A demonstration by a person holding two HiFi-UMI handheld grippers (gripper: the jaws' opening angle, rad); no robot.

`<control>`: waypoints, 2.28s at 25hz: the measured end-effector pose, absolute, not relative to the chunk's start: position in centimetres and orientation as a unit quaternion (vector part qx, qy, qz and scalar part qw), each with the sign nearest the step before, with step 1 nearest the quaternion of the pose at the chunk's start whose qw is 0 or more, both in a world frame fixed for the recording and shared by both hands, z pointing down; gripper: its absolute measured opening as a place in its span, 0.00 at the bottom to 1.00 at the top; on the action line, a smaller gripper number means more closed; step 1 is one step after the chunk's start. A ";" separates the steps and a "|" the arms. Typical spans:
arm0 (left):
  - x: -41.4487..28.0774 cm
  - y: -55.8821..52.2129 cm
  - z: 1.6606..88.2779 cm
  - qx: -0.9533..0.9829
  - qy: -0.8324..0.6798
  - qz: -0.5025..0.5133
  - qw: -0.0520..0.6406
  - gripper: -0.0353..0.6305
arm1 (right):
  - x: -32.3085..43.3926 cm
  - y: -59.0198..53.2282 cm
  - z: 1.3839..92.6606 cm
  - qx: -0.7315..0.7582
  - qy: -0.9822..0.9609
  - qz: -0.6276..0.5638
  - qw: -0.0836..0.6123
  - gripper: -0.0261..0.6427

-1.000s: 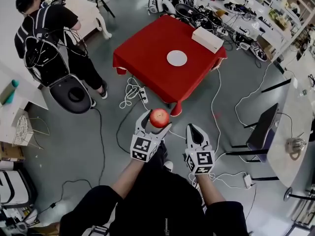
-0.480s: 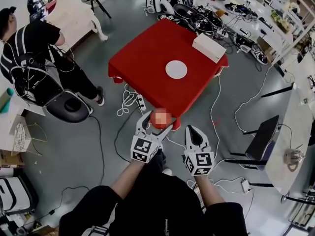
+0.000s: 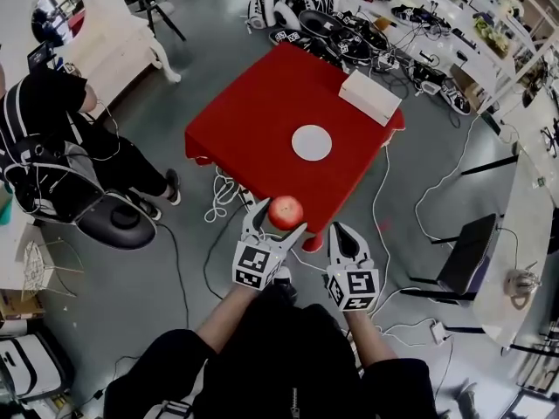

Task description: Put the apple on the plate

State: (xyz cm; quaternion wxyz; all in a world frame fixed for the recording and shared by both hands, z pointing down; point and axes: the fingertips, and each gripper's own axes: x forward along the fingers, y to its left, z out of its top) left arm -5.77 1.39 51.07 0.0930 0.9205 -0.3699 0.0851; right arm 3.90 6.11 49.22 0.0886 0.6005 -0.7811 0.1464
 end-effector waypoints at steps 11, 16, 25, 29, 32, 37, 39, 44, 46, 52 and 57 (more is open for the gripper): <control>-4.8 -2.7 51.7 0.928 -0.347 0.089 0.099 0.65 | 4.7 2.9 49.2 0.621 -0.764 0.149 0.088 0.06; -3.5 -4.6 52.3 0.929 -0.342 0.095 0.104 0.65 | 5.6 0.9 49.4 0.620 -0.765 0.152 0.086 0.06; -1.3 -11.0 52.6 0.924 -0.354 0.096 0.104 0.65 | 7.7 -6.4 50.0 0.605 -0.777 0.156 0.080 0.06; -0.1 -14.2 53.2 0.922 -0.359 0.098 0.109 0.65 | 8.8 -9.8 50.4 0.598 -0.781 0.159 0.081 0.06; 1.0 -16.0 53.4 0.919 -0.366 0.099 0.111 0.65 | 9.9 -11.9 50.9 0.592 -0.785 0.163 0.082 0.06; 3.3 -18.7 53.2 0.913 -0.378 0.107 0.112 0.65 | 12.3 -15.1 51.1 0.577 -0.795 0.169 0.081 0.06; 3.7 -19.7 53.1 0.910 -0.384 0.110 0.113 0.65 | 12.6 -16.4 51.2 0.569 -0.800 0.173 0.080 0.06; 4.1 -22.1 53.1 0.900 -0.403 0.116 0.116 0.65 | 12.8 -19.3 51.2 0.543 -0.817 0.176 0.084 0.06; 4.1 -23.0 53.2 0.896 -0.413 0.117 0.119 0.65 | 12.8 -20.2 51.2 0.532 -0.824 0.177 0.088 0.06; 3.1 -25.0 53.3 0.889 -0.427 0.115 0.121 0.65 | 12.0 -22.4 52.0 0.513 -0.833 0.181 0.103 0.06; 2.3 -26.5 53.4 0.892 -0.419 0.116 0.122 0.65 | 10.7 -24.1 52.0 0.514 -0.832 0.180 0.107 0.06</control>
